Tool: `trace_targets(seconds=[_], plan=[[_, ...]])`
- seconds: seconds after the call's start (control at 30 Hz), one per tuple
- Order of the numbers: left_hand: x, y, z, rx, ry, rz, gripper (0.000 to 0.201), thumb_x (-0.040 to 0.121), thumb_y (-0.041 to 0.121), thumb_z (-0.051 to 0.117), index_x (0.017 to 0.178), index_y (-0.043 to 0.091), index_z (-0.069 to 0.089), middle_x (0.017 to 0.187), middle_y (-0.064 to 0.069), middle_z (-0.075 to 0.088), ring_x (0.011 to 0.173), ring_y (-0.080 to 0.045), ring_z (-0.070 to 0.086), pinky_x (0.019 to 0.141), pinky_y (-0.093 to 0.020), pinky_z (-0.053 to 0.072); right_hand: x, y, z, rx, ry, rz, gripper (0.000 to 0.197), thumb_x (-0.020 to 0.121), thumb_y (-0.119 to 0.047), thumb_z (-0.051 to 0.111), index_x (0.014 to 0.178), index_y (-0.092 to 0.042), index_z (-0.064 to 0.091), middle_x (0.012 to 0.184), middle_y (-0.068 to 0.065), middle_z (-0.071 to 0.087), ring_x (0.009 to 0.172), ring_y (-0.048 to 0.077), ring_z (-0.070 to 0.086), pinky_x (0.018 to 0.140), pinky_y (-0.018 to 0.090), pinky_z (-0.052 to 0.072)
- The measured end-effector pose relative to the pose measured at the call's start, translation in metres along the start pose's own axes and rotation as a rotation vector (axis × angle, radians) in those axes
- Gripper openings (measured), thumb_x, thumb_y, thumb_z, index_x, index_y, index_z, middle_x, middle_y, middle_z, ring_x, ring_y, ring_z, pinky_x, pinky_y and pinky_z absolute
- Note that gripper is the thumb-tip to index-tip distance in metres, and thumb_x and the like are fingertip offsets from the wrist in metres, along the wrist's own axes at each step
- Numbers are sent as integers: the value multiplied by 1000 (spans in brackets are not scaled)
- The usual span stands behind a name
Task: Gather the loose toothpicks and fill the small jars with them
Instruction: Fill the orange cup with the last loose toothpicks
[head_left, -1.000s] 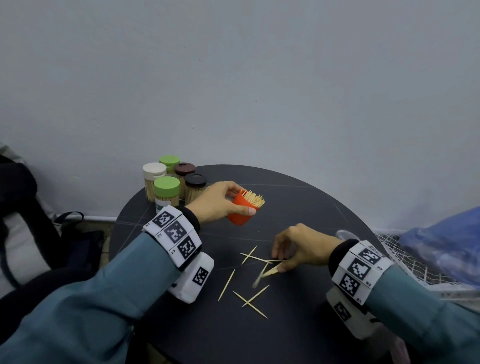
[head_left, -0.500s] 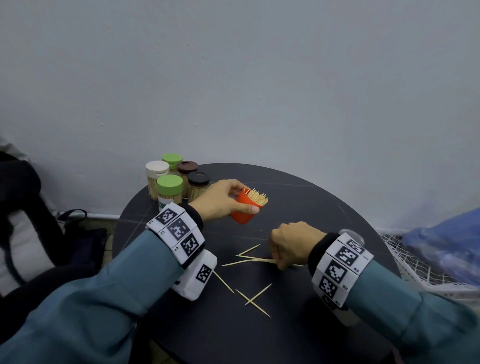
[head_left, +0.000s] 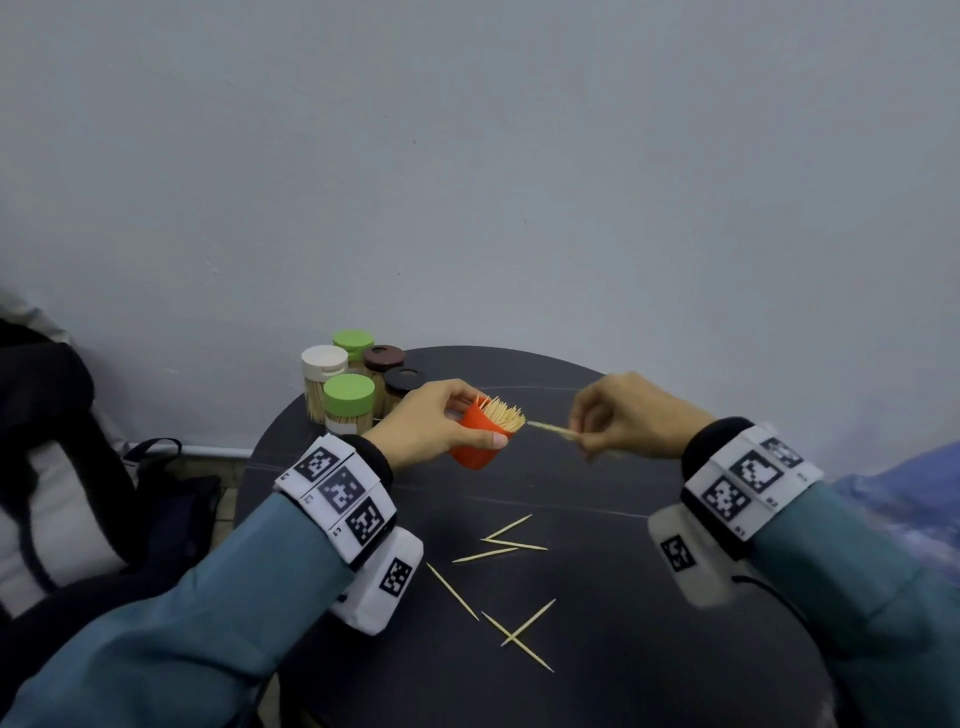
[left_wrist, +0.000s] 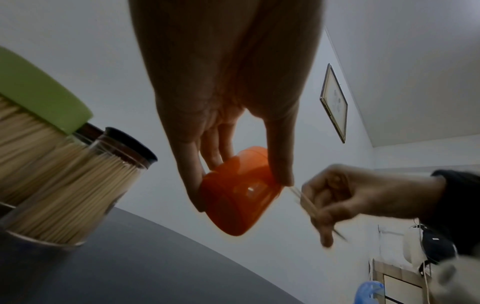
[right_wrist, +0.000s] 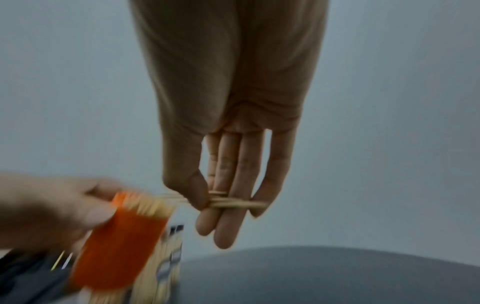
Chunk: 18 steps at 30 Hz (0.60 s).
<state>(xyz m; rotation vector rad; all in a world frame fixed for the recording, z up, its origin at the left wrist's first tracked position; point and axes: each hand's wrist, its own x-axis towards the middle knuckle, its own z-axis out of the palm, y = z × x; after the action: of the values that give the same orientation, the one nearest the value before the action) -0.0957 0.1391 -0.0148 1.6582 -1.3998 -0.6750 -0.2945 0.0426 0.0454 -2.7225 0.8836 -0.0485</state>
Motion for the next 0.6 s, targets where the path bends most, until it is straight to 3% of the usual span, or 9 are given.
trace_targets(seconds=[0.1, 0.2, 0.37, 0.47, 0.6], plan=[[-1, -3, -1, 4, -13, -8, 58, 73, 27, 79, 124, 13, 55, 118, -1, 60, 107, -15, 56, 87, -23, 45, 8, -7, -24, -18, 50, -20, 14, 76, 0, 64, 74, -14, 63, 61, -8, 67, 52, -10, 57, 60, 7, 41], [-4, -3, 0, 10, -32, 0, 57, 73, 27, 78, 123, 13, 55, 116, 0, 59, 104, -13, 55, 88, -23, 45, 22, -28, -29, -136, 6, -72, 11, 77, -2, 63, 76, -13, 64, 62, -4, 68, 50, -7, 55, 57, 6, 41], [-4, -4, 1, -4, -17, 6, 57, 70, 26, 82, 119, 12, 58, 115, -3, 63, 107, -16, 58, 93, -28, 47, 41, -57, -11, -281, -33, -189, 7, 82, -13, 68, 88, -12, 69, 77, 1, 70, 68, 7, 59, 71, 21, 48], [-5, -5, -1, -7, -8, 10, 57, 70, 26, 82, 120, 12, 57, 115, -3, 63, 107, -16, 58, 93, -28, 47, 44, -57, -9, -133, 78, -255, 14, 79, -13, 73, 93, -10, 71, 86, 1, 71, 73, 4, 59, 66, 7, 43], [-6, -6, -4, -32, -7, 11, 58, 70, 27, 81, 121, 14, 56, 116, -3, 62, 106, -15, 58, 91, -27, 48, 44, -50, -8, 35, 141, -243, 16, 77, -11, 75, 92, -12, 70, 84, -2, 70, 62, -9, 59, 65, 4, 45]])
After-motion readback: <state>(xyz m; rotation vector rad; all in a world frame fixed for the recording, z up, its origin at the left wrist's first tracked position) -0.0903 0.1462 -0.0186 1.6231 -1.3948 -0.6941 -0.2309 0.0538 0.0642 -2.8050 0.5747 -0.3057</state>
